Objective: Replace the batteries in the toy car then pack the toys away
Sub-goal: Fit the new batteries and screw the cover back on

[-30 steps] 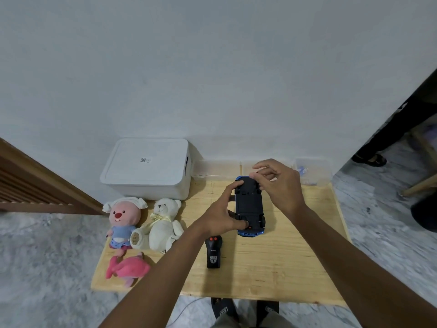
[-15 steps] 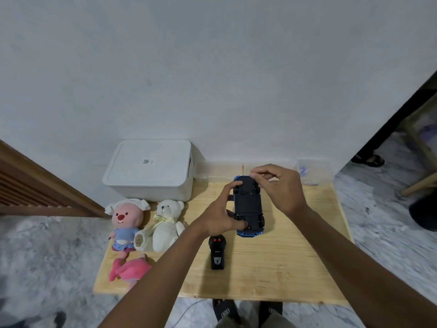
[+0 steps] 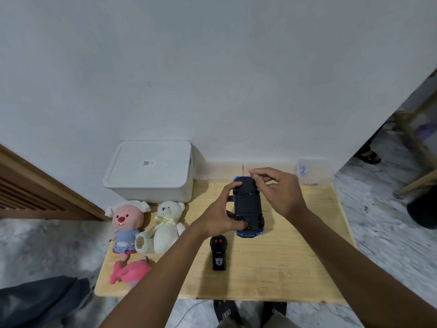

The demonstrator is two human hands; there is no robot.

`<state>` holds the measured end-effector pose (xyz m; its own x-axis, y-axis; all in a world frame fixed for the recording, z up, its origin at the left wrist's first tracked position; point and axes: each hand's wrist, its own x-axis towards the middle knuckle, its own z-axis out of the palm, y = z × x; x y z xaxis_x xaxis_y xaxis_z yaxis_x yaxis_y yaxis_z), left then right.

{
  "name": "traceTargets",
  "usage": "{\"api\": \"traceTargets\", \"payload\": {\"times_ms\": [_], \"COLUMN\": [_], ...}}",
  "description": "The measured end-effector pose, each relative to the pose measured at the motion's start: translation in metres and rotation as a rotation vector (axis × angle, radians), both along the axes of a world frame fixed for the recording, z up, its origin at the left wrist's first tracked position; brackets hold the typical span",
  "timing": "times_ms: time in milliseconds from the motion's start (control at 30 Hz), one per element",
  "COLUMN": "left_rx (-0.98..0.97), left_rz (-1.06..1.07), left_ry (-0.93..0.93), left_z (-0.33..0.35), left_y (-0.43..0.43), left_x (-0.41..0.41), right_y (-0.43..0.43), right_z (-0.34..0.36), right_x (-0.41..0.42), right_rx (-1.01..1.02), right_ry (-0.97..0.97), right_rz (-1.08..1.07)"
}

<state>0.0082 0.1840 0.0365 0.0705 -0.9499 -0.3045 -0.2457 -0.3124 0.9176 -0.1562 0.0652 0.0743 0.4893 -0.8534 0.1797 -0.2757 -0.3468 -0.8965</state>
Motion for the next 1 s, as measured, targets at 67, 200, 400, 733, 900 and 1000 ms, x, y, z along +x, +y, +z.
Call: {"api": "traceTargets", "payload": {"times_ms": [67,200,400,733,900,1000], "left_rx": [0.003,0.009,0.019,0.019,0.043,0.037], "left_rz": [-0.003,-0.013,-0.016,0.011,0.014,0.011], "left_ry": [-0.006,-0.015,-0.028,-0.023,-0.009,-0.022], "left_z": [0.0002,-0.0006,0.0012,0.0003,0.0036,0.0032], "left_y": [-0.0007,-0.001,-0.0034,0.0004,0.0026,0.0054], "left_x": [0.0006,-0.0013,-0.0015,0.001,0.0053,0.0032], "right_y": [-0.0022,-0.0096,-0.0023,-0.0028,-0.0028,-0.0034], "right_z": [0.001,0.0,-0.0011,-0.001,0.0002,0.0023], "right_x": [-0.0002,0.0027,0.0044,0.0059,0.0026,0.0051], "right_rx": [0.004,0.017,-0.082,-0.091,-0.091,-0.04], "right_ry": [0.008,0.023,0.032,0.04,0.076,0.031], "right_rz": [-0.012,-0.058,0.001,0.005,0.019,-0.004]}}
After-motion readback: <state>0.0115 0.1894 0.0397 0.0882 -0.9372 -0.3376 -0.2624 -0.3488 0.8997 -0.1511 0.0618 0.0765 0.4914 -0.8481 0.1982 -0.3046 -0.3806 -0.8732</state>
